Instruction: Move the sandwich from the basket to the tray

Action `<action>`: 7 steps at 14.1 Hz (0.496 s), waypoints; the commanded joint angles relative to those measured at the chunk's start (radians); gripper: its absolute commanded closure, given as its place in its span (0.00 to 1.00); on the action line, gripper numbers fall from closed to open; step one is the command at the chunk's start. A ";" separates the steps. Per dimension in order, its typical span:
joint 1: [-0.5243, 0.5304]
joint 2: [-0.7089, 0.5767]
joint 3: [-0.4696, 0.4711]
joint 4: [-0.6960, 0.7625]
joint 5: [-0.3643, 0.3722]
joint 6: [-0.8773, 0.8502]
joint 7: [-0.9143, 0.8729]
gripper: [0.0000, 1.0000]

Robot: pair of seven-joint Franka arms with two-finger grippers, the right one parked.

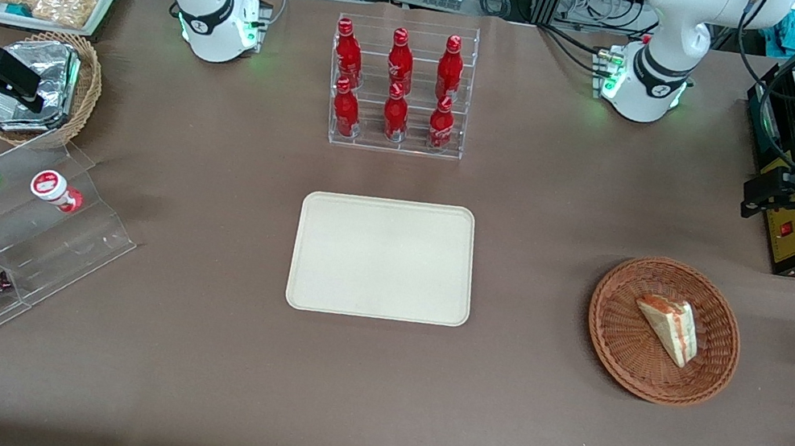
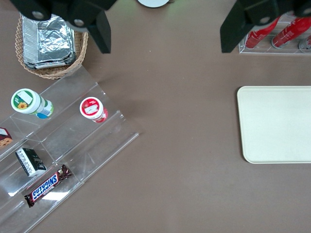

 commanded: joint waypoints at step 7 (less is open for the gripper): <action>-0.005 0.000 0.004 0.003 -0.004 0.020 -0.009 0.00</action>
